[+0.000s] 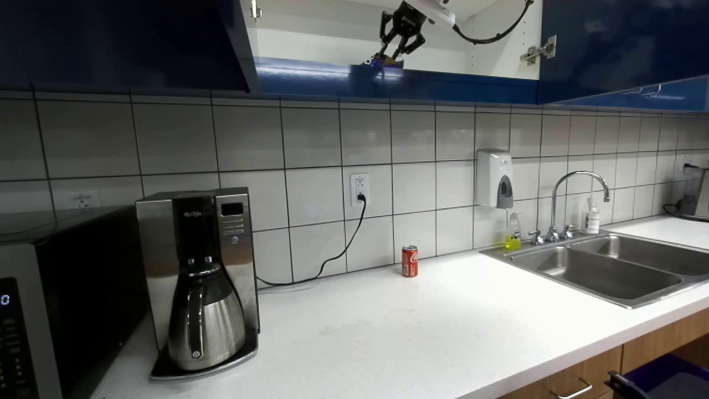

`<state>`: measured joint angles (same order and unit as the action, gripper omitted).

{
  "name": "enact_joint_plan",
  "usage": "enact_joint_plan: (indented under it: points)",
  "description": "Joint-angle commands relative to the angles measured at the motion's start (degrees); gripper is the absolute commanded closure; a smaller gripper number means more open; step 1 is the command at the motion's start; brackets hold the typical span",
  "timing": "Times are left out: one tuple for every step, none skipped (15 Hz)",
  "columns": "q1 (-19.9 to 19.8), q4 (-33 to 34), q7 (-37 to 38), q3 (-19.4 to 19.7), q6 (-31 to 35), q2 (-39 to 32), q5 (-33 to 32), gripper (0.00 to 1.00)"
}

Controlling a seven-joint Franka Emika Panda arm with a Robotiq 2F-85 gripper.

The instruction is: Put the blue packet in the cabinet

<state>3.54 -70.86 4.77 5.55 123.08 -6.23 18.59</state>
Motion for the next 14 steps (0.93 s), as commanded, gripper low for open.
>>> enact_joint_plan:
  points:
    - [-0.12,2.31,2.10,0.38,-2.18,-0.26,-0.76,0.30]
    - [-0.11,2.24,2.06,0.44,-2.08,-0.07,-0.67,0.23]
    - [-0.09,2.15,2.12,0.52,-2.05,0.12,-0.69,0.15]
    - [-0.09,2.09,2.09,0.59,-2.07,0.27,-0.69,0.08]
    - [-0.09,1.86,2.11,0.66,-1.95,0.55,-0.74,0.01]
    - [-0.12,1.63,2.07,0.72,-1.87,0.86,-0.66,0.00]
    - [-0.12,1.21,2.06,0.81,-1.65,1.33,-0.71,0.00]
    - [-0.13,0.84,1.83,0.88,-1.50,1.77,-0.64,0.00]
    - [-0.10,0.34,1.79,0.97,-1.33,2.38,-0.83,0.00]
    - [-0.06,0.07,1.69,1.08,-1.30,2.85,-1.04,0.00]
    - [-0.02,-0.20,1.92,1.27,-2.00,3.50,-1.69,0.00]
    - [0.06,-0.58,2.12,1.44,-2.61,4.22,-2.68,0.00]
    - [0.11,-1.00,2.16,1.53,-3.24,5.01,-3.72,0.00]
    - [0.18,-1.49,2.14,1.60,-4.06,5.96,-5.09,0.00]
